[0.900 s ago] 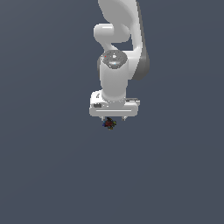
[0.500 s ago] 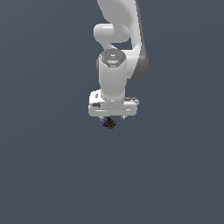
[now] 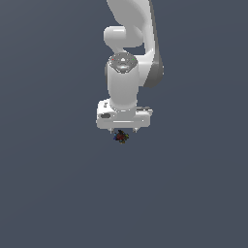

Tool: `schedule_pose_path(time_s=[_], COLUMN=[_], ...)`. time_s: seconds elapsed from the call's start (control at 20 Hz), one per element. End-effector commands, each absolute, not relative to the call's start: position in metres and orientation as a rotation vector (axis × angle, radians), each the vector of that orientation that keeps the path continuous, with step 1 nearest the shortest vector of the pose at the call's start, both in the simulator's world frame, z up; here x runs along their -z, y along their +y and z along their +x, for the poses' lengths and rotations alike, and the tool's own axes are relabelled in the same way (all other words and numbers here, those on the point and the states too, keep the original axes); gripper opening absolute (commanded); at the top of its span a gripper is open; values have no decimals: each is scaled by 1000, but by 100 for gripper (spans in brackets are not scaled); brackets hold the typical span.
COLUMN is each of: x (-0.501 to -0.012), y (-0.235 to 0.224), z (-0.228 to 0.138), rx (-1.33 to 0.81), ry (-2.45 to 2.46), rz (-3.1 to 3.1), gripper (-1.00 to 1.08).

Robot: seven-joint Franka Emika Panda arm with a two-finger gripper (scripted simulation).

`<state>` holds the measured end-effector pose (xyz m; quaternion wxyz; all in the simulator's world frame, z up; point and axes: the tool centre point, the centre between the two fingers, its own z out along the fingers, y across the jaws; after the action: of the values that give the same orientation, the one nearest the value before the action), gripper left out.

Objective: Pick up the object and move it to a goal position.

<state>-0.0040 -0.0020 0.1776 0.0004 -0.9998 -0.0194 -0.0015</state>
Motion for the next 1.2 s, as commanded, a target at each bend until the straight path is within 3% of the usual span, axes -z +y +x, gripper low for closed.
schedule_pose_path(time_s=[0.0,1.15], x=[-176,-126], y=[-2,-12], z=[-5,-34], rx=[4,-4], ry=[-78,-793], rz=[-3140,-3048], gripper=[100,100])
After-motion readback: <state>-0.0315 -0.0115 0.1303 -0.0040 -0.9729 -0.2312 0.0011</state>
